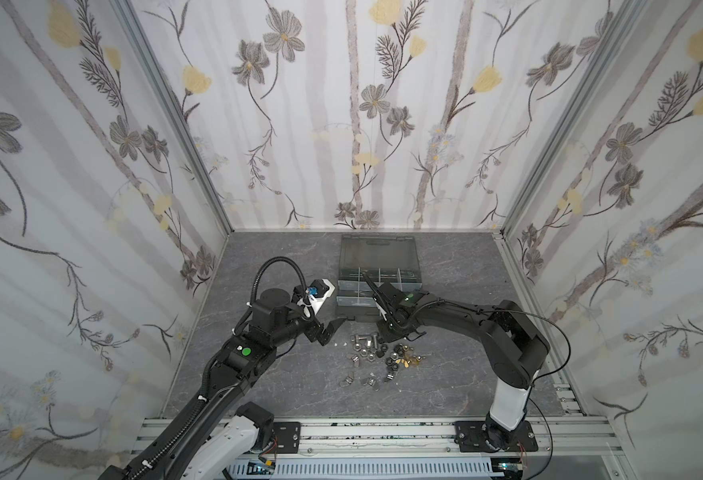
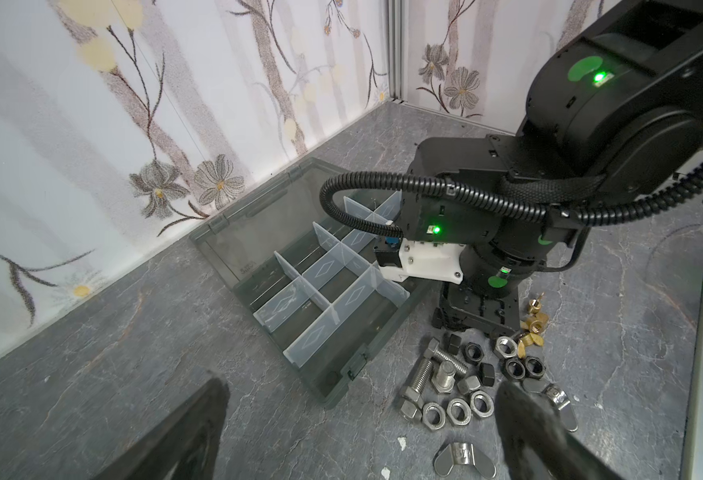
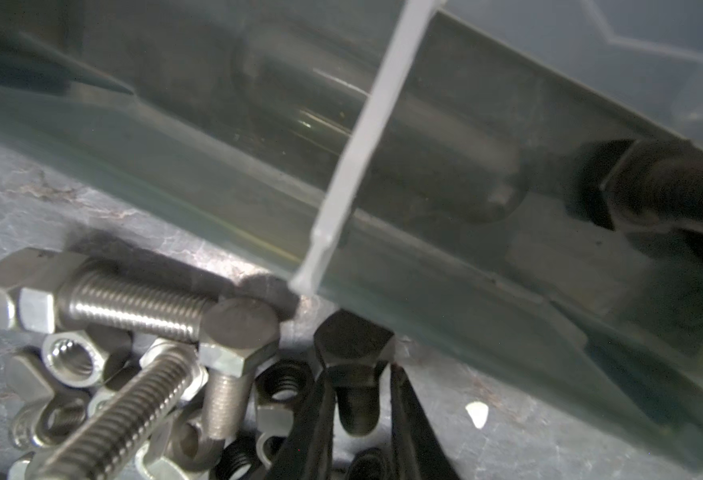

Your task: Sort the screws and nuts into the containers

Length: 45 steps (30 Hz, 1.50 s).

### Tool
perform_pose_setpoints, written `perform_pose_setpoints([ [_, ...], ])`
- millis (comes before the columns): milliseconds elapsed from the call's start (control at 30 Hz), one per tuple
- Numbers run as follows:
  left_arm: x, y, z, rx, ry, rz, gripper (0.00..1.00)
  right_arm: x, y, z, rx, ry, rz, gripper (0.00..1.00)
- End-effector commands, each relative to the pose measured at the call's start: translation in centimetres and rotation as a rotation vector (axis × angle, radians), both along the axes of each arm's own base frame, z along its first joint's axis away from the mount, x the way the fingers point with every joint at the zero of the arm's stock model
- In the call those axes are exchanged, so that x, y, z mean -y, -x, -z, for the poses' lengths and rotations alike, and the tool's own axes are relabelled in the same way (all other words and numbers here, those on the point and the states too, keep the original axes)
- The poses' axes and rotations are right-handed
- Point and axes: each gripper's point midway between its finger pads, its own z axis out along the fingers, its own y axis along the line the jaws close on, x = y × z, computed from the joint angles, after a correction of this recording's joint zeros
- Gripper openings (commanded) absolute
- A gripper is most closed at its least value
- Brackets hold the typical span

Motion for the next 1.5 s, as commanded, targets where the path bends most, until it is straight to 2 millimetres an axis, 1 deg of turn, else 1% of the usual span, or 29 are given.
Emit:
perform_pose_setpoints([
  [0, 0.0, 0.0, -0.3, 0.028, -0.003, 0.001, 1.00, 0.2, -0.2, 0.4, 0.006, 0.026, 0.004, 0.22],
  [67, 0.0, 0.2, -0.2, 0.024, -0.007, 0.001, 1.00, 0.3, -0.1, 0.8, -0.001, 0.037, 0.002, 0.21],
  [200, 0.1, 0.4, 0.0, 0.024, -0.011, 0.003, 1.00, 0.6, 0.0, 1.2, -0.005, 0.049, 0.006, 0.13],
  [300, 0.0, 0.4, 0.0, 0.026, -0.014, -0.004, 1.00, 0.6, 0.2, 1.1, -0.001, 0.047, 0.009, 0.07],
  [367, -0.1, 0.4, 0.1, 0.025, -0.015, -0.005, 1.00, 0.7, 0.1, 0.8, 0.006, 0.043, 0.013, 0.05],
  [533, -0.1, 0.4, 0.0, 0.039, -0.016, -0.006, 1.00, 1.0, -0.1, -0.8, 0.025, 0.032, 0.026, 0.02],
  [667, -0.3, 0.3, -0.1, 0.050, -0.020, -0.014, 1.00, 1.7, -0.7, -2.9, 0.059, 0.021, 0.055, 0.02],
  [733, -0.2, 0.4, -0.1, 0.053, -0.018, -0.012, 1.00, 2.0, -1.3, -4.1, 0.083, 0.015, 0.074, 0.02],
  [833, -0.2, 0.4, -0.3, 0.058, -0.013, -0.013, 1.00, 2.8, -2.8, -6.0, 0.130, 0.014, 0.105, 0.02],
  [900, -0.2, 0.3, -0.3, 0.061, -0.014, -0.014, 1.00, 3.5, -3.8, -6.8, 0.150, 0.017, 0.125, 0.02],
  [967, -0.2, 0.4, -0.3, 0.064, -0.018, -0.014, 1.00, 4.4, -4.7, -7.1, 0.157, 0.029, 0.144, 0.02],
  [1100, -0.1, 0.6, -0.1, 0.082, -0.035, -0.011, 1.00, 6.1, -6.0, -6.8, 0.148, 0.071, 0.165, 0.03],
  [1233, 0.0, 0.8, -0.1, 0.088, -0.031, -0.009, 1.00, 7.2, -6.5, -5.7, 0.119, 0.103, 0.178, 0.03],
  [1333, 0.1, 0.9, 0.0, 0.084, -0.030, -0.004, 1.00, 7.6, -6.6, -4.8, 0.101, 0.126, 0.173, 0.03],
  [1467, 0.1, 1.0, 0.0, 0.091, -0.032, -0.004, 1.00, 7.5, -6.8, -4.0, 0.093, 0.130, 0.165, 0.04],
])
